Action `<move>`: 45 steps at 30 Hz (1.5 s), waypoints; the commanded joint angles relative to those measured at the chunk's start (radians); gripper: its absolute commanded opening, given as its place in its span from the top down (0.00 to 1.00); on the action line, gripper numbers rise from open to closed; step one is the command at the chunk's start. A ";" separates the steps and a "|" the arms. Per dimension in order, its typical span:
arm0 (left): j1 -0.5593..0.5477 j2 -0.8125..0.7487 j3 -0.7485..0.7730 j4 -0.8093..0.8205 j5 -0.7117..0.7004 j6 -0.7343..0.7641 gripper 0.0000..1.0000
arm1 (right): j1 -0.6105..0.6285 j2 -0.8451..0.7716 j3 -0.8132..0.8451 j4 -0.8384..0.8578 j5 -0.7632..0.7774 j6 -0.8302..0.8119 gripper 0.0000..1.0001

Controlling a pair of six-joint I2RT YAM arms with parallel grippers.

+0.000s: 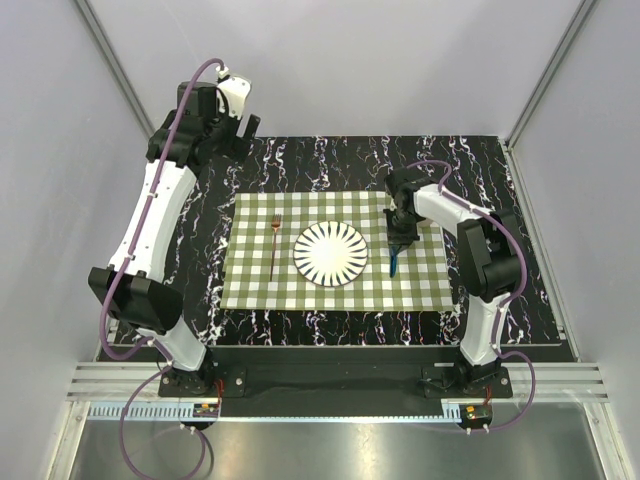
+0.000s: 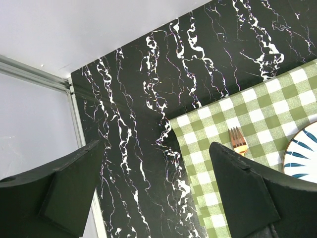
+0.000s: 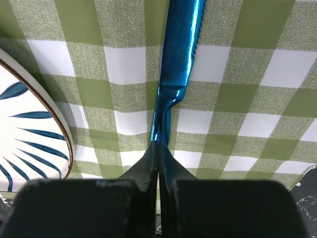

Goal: Set the dinner table for one person
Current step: Move the knife to the napkin.

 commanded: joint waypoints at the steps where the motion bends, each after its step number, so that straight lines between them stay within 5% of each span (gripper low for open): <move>1: -0.004 -0.018 0.034 0.024 -0.017 -0.007 0.06 | -0.004 -0.012 0.042 0.011 0.012 -0.028 1.00; 5: -0.004 -0.014 0.031 0.030 -0.019 -0.005 0.06 | -0.002 0.038 0.105 -0.015 0.012 -0.088 1.00; 9: -0.004 -0.007 0.029 0.033 -0.012 -0.016 0.06 | -0.002 0.057 0.156 -0.025 0.012 -0.120 0.84; 17: -0.004 0.002 0.036 0.042 -0.016 -0.019 0.06 | -0.002 0.080 0.179 -0.021 0.033 -0.120 0.75; 45: -0.004 0.045 0.088 0.050 0.003 -0.013 0.06 | -0.002 0.046 0.084 0.011 0.030 -0.090 0.75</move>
